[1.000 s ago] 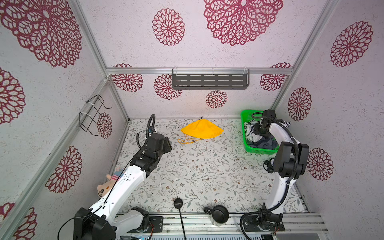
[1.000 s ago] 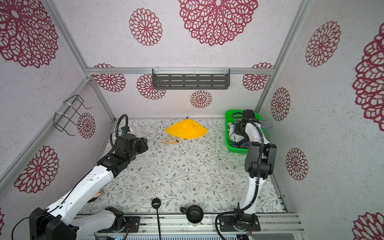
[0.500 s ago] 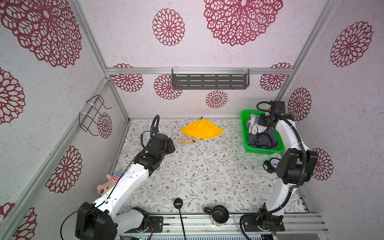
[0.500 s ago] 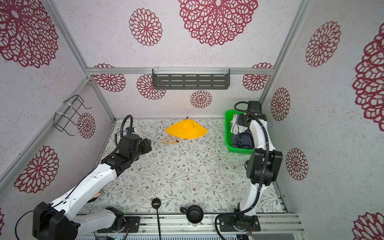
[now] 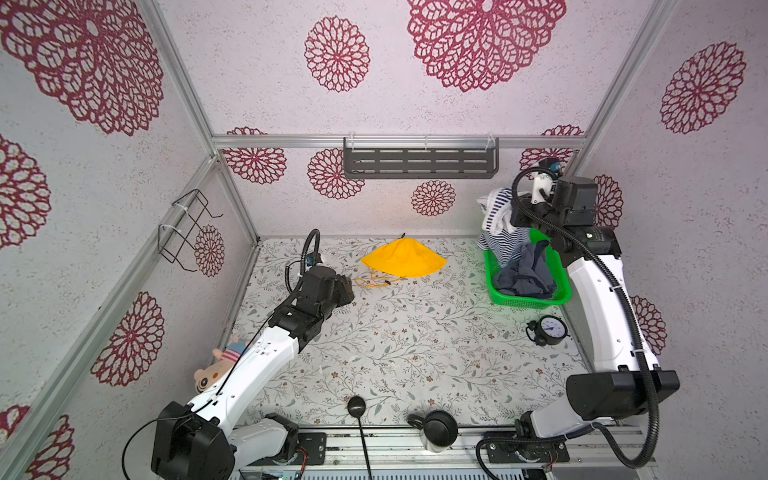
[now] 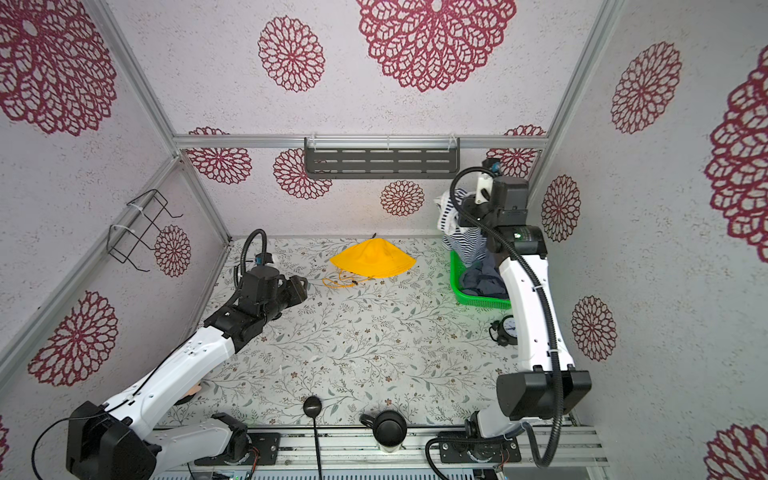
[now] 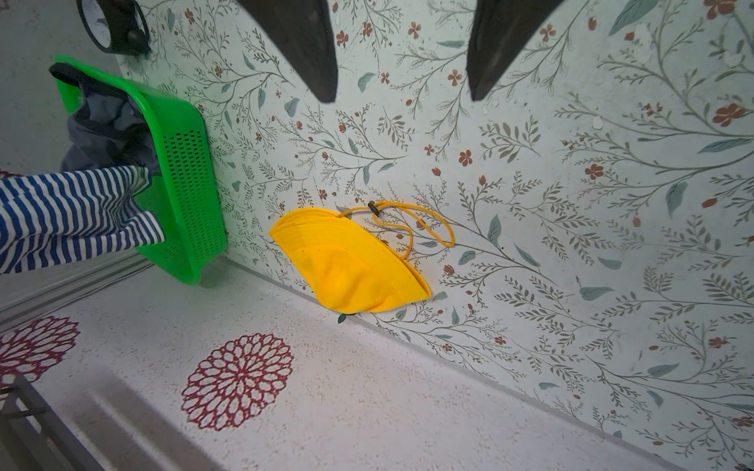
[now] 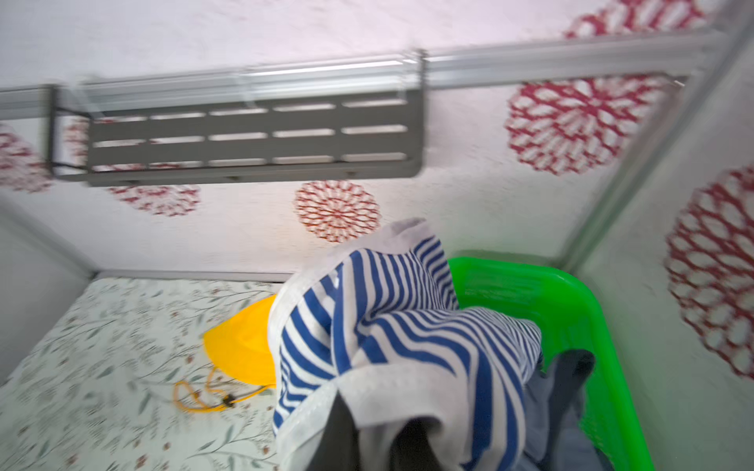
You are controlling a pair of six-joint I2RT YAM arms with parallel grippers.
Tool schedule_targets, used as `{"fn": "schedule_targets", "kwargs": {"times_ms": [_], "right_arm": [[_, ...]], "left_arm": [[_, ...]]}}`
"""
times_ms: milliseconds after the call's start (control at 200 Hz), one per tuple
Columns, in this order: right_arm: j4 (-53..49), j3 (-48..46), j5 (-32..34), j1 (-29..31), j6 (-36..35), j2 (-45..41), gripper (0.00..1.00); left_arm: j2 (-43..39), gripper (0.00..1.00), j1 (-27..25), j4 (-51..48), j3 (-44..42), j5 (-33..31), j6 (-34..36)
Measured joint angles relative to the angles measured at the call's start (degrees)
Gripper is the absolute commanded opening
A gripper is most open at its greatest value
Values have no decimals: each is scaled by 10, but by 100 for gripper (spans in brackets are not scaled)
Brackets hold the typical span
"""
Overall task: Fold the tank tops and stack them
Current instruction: 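Lift the striped tank top out and lower it onto the table with the right gripper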
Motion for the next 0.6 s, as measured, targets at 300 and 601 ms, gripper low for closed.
{"fn": "schedule_targets", "kwargs": {"times_ms": [300,601], "right_arm": [[2,54,-65,144,-6,-14,0],[31,-21,-134,206,38,-4,0]], "left_arm": [[-62,50,0,46,-39,36,-15],[-114,39,0,43,-77,24,-46]]}}
